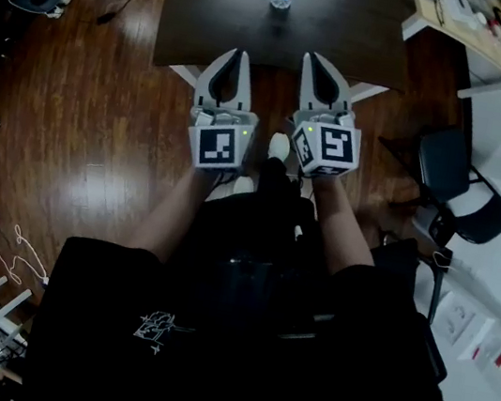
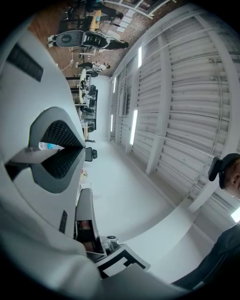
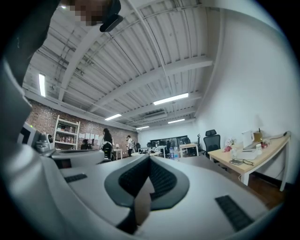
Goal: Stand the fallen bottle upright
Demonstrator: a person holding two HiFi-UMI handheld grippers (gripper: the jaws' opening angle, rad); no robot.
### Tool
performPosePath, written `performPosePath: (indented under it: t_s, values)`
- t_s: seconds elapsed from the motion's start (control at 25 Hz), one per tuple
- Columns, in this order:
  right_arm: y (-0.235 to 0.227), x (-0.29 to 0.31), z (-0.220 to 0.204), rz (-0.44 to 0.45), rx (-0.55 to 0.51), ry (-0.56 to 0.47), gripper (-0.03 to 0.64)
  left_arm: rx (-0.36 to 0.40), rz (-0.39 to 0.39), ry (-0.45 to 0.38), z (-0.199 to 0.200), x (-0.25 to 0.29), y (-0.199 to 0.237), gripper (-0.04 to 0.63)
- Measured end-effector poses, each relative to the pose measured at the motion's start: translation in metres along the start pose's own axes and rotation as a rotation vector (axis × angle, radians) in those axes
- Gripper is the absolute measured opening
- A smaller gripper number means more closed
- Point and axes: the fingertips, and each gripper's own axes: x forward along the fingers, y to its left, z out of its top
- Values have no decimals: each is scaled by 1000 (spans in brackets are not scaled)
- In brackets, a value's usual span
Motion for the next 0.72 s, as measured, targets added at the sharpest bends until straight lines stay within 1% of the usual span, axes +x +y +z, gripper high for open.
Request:
performPosePath:
  t_s: [0.16, 0.32, 0.48, 0.72]
  values:
    - [26, -27, 8, -17, -14, -14, 14, -18, -27, -16, 10, -33, -2, -14]
    - [41, -50, 14, -28, -32, -16, 14, -25, -61, -43, 19, -55, -11, -14]
    - [45, -73, 15, -50, -27, 6, 14, -37, -84, -41, 22, -70, -20, -14]
    - [40, -103, 17, -73, -35, 7, 14, -38, -106, -60, 33, -86, -42, -14]
